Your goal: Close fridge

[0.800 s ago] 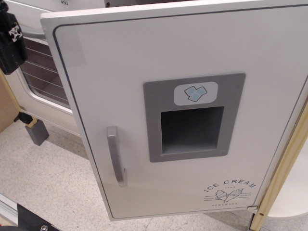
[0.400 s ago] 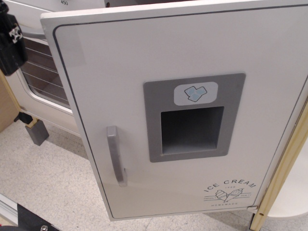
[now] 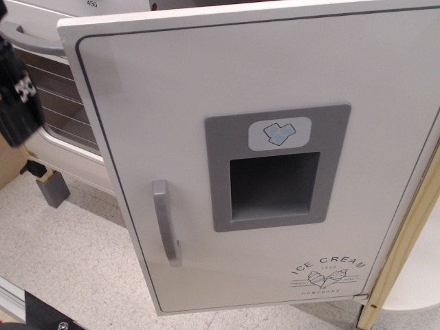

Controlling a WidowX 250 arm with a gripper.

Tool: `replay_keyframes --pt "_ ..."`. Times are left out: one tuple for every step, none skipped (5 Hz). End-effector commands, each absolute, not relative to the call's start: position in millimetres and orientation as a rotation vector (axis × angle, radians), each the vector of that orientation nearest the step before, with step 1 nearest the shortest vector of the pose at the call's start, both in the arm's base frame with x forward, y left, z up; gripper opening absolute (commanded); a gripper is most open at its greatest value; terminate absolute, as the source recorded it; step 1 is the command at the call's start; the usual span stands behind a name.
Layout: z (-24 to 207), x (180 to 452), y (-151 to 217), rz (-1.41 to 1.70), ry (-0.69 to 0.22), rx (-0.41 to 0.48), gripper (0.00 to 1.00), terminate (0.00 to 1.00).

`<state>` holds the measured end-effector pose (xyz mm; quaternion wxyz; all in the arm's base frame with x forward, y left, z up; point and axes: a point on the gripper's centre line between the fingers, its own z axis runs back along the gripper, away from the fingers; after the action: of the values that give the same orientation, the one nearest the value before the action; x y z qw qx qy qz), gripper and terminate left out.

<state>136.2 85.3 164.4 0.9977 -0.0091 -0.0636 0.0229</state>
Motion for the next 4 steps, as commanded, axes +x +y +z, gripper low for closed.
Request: replay_keyframes --pt "156.5 138.0 44.4 0.045 -0.175 -0.024 1.00 0.00" --pt "134.8 145.0 21.7 0.043 -0.186 -0.031 1.00 0.00" --pt "120.7 154.7 1.3 0.045 -0.167 -0.070 1.00 0.00" --pt "120.4 178.9 -5.4 0.091 -0.175 -0.094 1.00 0.00"
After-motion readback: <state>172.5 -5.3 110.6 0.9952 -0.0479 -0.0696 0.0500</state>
